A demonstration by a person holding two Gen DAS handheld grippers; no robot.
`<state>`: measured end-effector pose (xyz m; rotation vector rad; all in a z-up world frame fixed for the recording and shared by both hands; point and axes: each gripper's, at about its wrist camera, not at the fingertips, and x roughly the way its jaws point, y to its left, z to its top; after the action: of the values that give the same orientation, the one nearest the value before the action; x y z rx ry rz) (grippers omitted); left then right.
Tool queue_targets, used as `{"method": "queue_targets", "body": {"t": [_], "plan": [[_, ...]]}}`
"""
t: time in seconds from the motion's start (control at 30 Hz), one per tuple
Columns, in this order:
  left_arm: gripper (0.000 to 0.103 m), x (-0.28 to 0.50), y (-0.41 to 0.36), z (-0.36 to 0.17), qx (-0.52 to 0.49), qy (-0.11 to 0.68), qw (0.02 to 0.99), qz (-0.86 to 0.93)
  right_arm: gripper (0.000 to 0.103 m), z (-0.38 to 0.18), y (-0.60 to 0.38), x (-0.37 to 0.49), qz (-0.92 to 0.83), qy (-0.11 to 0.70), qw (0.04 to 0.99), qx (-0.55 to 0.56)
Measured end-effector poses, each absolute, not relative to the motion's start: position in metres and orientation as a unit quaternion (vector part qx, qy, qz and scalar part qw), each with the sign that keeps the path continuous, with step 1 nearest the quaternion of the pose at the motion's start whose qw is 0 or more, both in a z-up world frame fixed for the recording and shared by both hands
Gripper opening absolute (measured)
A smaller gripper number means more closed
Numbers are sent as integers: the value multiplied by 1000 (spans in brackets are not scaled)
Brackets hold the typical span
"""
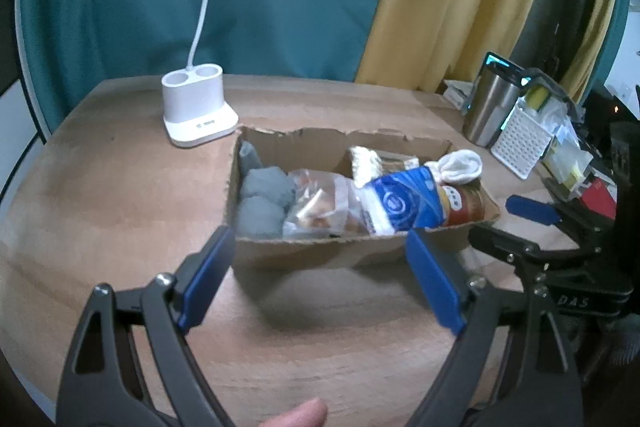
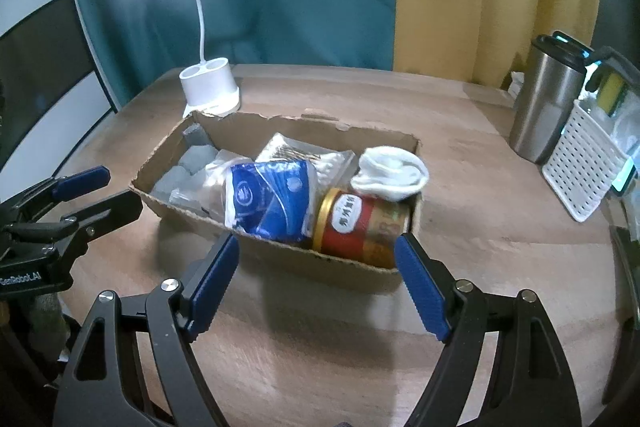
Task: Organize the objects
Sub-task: 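Open the right tool and withdraw it from the box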
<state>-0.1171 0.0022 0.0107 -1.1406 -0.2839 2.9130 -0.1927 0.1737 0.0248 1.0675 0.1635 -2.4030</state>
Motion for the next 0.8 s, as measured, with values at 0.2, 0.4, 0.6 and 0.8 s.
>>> {"method": "queue_targets", "body": {"t": [0.2, 0.4, 0.6, 0.8], "plan": [[88, -111, 12, 9, -367, -86, -9, 926, 83, 24, 188, -183, -882, 56, 253, 393], [88, -101, 23, 11, -362, -79, -7, 929, 83, 24, 195, -174, -883, 56, 254, 390], [88, -90, 32, 12, -358, -77, -2, 931, 83, 25, 207, -164, -888, 52, 244, 385], [88, -85, 36, 11, -357, -75, 1, 931, 83, 25, 210, -159, -888, 51, 243, 386]]}}
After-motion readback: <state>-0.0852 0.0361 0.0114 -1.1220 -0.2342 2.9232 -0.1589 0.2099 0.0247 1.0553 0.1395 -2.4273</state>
